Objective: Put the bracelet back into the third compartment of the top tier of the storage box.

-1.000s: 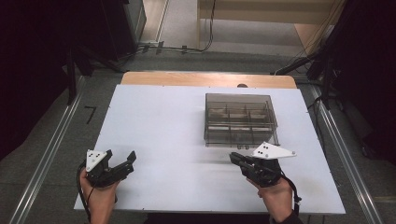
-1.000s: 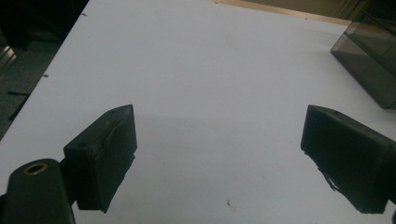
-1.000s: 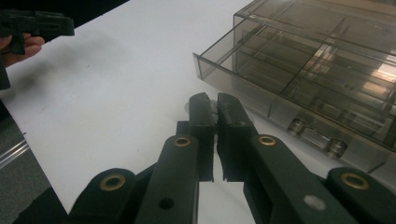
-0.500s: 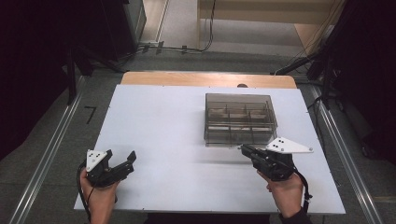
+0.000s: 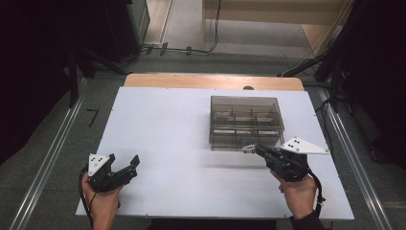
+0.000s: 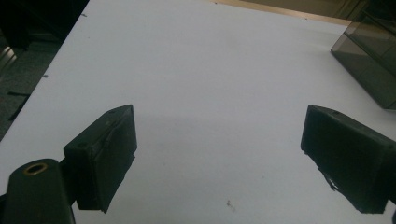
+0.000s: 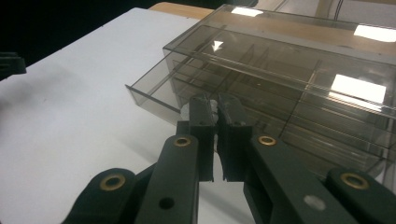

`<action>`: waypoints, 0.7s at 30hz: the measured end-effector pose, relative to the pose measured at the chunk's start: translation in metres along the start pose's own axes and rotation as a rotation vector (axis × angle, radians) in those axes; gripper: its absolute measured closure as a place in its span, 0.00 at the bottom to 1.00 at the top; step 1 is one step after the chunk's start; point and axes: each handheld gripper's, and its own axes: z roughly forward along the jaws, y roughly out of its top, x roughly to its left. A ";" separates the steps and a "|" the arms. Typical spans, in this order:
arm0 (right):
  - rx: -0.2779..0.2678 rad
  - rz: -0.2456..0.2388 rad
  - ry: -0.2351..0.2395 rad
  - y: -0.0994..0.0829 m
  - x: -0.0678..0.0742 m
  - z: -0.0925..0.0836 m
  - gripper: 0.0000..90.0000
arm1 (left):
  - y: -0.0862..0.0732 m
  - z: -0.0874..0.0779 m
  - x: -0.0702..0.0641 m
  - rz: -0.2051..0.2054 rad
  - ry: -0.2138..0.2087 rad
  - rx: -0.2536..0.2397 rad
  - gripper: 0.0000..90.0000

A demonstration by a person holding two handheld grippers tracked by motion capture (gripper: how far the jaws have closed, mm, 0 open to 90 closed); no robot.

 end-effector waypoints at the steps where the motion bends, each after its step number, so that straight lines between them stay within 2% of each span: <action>1: 0.000 0.003 -0.003 0.000 -0.001 0.000 0.93 | 0.000 0.000 0.000 0.000 0.001 0.000 0.12; 8: -0.015 0.025 -0.022 0.000 -0.012 -0.002 0.93 | 0.000 0.000 0.000 -0.001 0.001 0.000 0.12; 21: -0.044 0.037 -0.053 0.001 -0.019 -0.007 0.93 | 0.000 0.000 0.000 0.000 0.001 0.000 0.12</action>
